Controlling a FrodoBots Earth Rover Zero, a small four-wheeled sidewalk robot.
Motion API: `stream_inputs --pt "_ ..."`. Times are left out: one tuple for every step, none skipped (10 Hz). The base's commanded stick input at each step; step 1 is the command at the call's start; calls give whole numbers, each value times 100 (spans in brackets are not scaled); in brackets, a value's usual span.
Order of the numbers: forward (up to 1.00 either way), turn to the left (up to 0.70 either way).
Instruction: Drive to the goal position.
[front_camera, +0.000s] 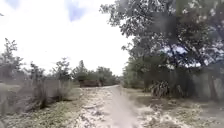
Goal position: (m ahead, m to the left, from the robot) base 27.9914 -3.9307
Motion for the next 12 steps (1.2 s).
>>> stream_inputs --pt "85 0" --pt "85 0" --pt "85 0" --pt "85 0" --pt "85 0" --pt "85 0" --pt "85 0" --pt "85 31" --pt "85 29" --pt "85 15" --pt "85 16" --pt "85 34"
